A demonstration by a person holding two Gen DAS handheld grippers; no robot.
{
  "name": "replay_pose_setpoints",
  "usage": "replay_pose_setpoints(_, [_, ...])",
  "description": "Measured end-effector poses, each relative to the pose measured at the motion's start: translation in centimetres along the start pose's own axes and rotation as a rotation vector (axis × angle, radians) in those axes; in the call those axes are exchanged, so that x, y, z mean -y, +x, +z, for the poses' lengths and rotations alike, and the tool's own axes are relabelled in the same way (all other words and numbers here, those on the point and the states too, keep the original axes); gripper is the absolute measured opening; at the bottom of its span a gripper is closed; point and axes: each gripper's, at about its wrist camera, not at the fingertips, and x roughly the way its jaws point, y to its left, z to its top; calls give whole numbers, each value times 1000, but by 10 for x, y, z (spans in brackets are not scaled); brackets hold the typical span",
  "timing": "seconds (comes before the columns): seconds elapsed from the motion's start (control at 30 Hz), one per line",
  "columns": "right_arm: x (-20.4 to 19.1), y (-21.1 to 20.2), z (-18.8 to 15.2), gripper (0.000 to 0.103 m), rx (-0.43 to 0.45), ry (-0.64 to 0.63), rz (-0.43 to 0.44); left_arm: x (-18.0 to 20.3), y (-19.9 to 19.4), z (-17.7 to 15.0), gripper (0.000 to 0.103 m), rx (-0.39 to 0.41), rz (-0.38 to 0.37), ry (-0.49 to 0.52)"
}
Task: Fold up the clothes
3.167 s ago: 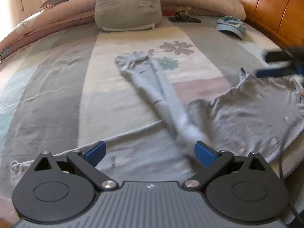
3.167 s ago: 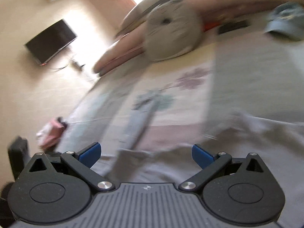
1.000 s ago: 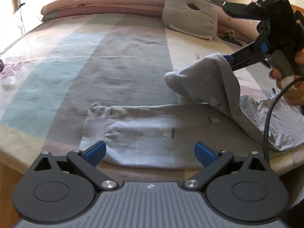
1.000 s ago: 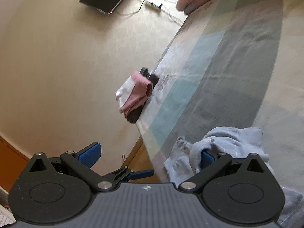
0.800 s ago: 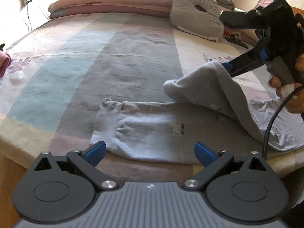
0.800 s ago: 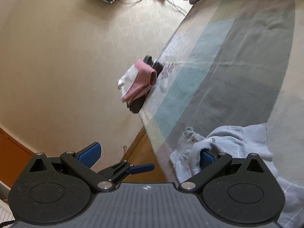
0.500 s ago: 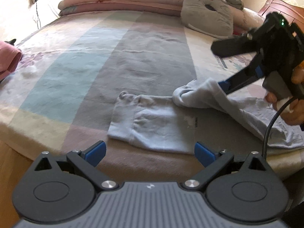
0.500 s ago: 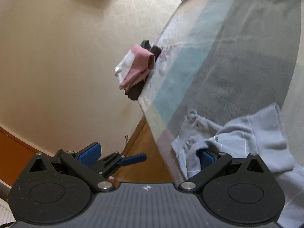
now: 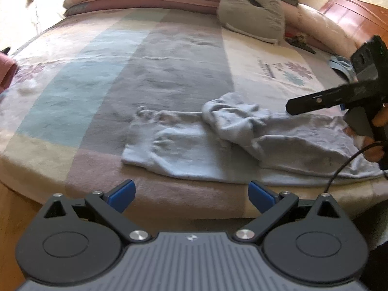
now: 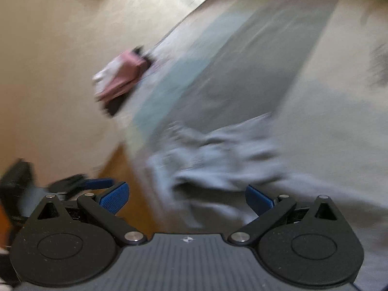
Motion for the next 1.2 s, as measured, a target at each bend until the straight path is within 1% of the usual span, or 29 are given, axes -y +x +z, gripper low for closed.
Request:
replay_pose_setpoints(0.07, [2, -21, -9, 103, 70, -81, -146, 8, 0, 3, 99, 5, -8, 22])
replay_pose_setpoints(0.13, [7, -38, -20, 103, 86, -122, -245, 17, 2, 8, 99, 13, -14, 50])
replay_pose_setpoints(0.17, [10, -46, -28, 103, 93, -126, -271, 21, 4, 11, 99, 19, -14, 57])
replay_pose_setpoints(0.3, [20, -76, -59, 103, 121, -119, -337, 36, 20, 31, 99, 37, -1, 94])
replay_pose_setpoints(0.47, [23, -106, -94, 103, 175, -81, -384, 75, 55, 62, 99, 48, 44, 244])
replay_pose_setpoints(0.57, [23, -121, -108, 103, 222, -44, -394, 97, 89, 71, 99, 24, 109, 338])
replay_pose_setpoints(0.63, [24, -130, -116, 103, 254, -16, -399, 107, 112, 71, 99, 2, 158, 379])
replay_pose_setpoints(0.7, [26, -137, -124, 103, 259, -12, -418, 109, 124, 69, 99, -9, 185, 387])
replay_pose_setpoints(0.73, [26, -140, -129, 103, 255, -22, -444, 108, 127, 68, 99, -7, 200, 383])
replay_pose_setpoints(0.83, [29, -149, -144, 103, 239, -36, -508, 99, 125, 65, 99, 8, 222, 351])
replay_pose_setpoints(0.87, [31, -152, -148, 103, 238, -30, -516, 93, 123, 64, 99, 10, 237, 338])
replay_pose_setpoints(0.93, [36, -155, -157, 103, 239, -13, -504, 84, 121, 64, 99, 6, 270, 313])
replay_pose_setpoints(1.0, [36, -153, -163, 103, 233, -28, -501, 75, 116, 62, 99, -6, 275, 290])
replay_pose_setpoints(1.1, [28, -144, -163, 103, 213, -107, -527, 68, 100, 57, 99, 11, 245, 250])
replay_pose_setpoints(1.13, [24, -138, -162, 103, 201, -145, -526, 68, 93, 55, 99, 20, 219, 239])
replay_pose_setpoints(1.17, [19, -134, -161, 97, 193, -186, -525, 68, 86, 54, 99, 30, 193, 228])
replay_pose_setpoints(1.2, [14, -129, -159, 88, 185, -227, -523, 69, 80, 51, 99, 36, 171, 214])
